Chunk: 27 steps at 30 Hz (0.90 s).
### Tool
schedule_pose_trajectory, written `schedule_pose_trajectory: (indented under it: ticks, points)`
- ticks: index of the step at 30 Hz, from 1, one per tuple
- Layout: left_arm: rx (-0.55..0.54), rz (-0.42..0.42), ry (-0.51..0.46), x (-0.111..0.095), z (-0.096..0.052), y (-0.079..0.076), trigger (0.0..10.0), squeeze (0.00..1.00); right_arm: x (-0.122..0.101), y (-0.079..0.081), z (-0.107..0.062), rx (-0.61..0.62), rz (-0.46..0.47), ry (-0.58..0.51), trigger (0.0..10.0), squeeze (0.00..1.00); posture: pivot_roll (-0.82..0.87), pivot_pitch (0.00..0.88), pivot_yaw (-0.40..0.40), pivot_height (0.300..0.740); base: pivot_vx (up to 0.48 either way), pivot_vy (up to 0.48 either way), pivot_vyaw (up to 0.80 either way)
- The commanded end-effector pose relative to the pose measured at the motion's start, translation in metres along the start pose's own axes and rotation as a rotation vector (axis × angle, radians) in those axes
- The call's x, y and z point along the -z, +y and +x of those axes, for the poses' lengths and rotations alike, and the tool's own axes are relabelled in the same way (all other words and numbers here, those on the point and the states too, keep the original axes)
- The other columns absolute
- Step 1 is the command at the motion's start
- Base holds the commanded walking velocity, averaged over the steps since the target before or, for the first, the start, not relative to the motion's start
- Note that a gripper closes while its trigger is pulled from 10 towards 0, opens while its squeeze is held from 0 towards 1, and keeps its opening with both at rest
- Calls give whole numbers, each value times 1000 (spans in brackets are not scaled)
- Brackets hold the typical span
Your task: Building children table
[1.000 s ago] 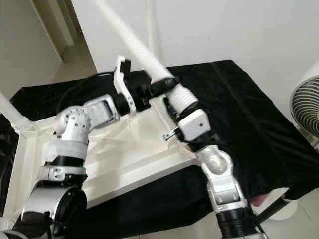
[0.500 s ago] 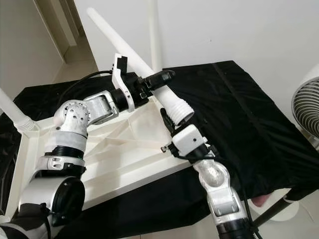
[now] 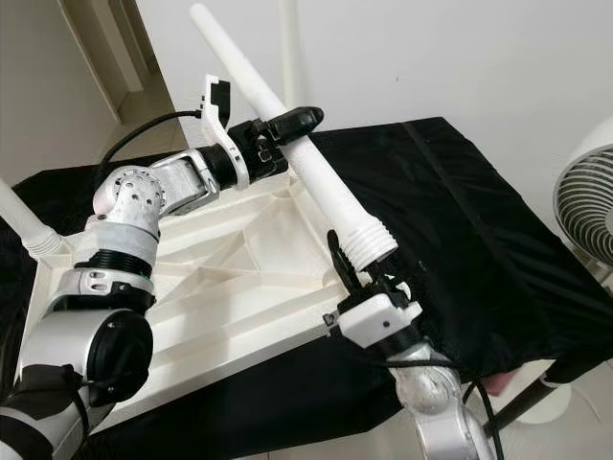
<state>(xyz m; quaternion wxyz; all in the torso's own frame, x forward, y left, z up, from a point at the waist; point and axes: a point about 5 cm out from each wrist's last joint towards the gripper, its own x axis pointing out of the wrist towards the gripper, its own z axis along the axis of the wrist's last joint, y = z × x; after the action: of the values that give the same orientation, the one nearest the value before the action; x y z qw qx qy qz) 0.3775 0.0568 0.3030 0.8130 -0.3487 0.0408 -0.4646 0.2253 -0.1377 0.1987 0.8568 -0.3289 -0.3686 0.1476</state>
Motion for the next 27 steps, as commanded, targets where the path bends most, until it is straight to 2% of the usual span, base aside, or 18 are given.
schedule_pose_trajectory:
  ticks: [1,2,3,18,19,21,22,23,24,27]
  points:
    - [18,10,-10,-5,-3,2,1529,0,-5,-2,0,15,-17,-26,10000,0,-95,25,147,740,0,0,0]
    - [18,10,-10,-5,-3,2,1529,0,-5,-2,0,15,-17,-26,10000,0,-95,25,147,740,0,0,0]
    - [21,6,-15,-6,-3,2,0,0,-5,-2,-1,16,-21,-25,10000,0,-95,26,147,740,0,0,0]
    - [12,-20,-36,-11,-5,7,0,0,-2,-9,-5,18,-70,-18,10000,0,-94,39,148,740,0,0,0]
    - [0,-32,-22,-10,-4,9,10000,0,-2,-10,-5,29,-72,-21,10000,0,-94,40,148,740,0,0,0]
    - [-12,-53,-26,-10,-4,11,10000,0,-3,-11,-5,40,-84,-29,10000,0,-94,42,147,740,0,0,0]
    - [-20,-66,-29,-10,-4,12,10000,0,-4,-12,-5,54,-94,-38,10000,643,-94,42,147,740,0,0,0]
    - [-20,-66,-29,-10,-4,12,10000,0,-4,-12,-5,54,-94,-38,10000,643,-94,42,147,740,0,0,0]
    - [-27,-74,-32,-11,-5,14,10000,0,-6,-13,-6,76,-106,-52,10000,1000,-94,46,150,740,0,0,0]
    - [-33,-77,-33,-13,-6,15,10000,0,-9,-15,-9,111,-137,-74,10000,1000,-91,54,157,740,0,0,0]
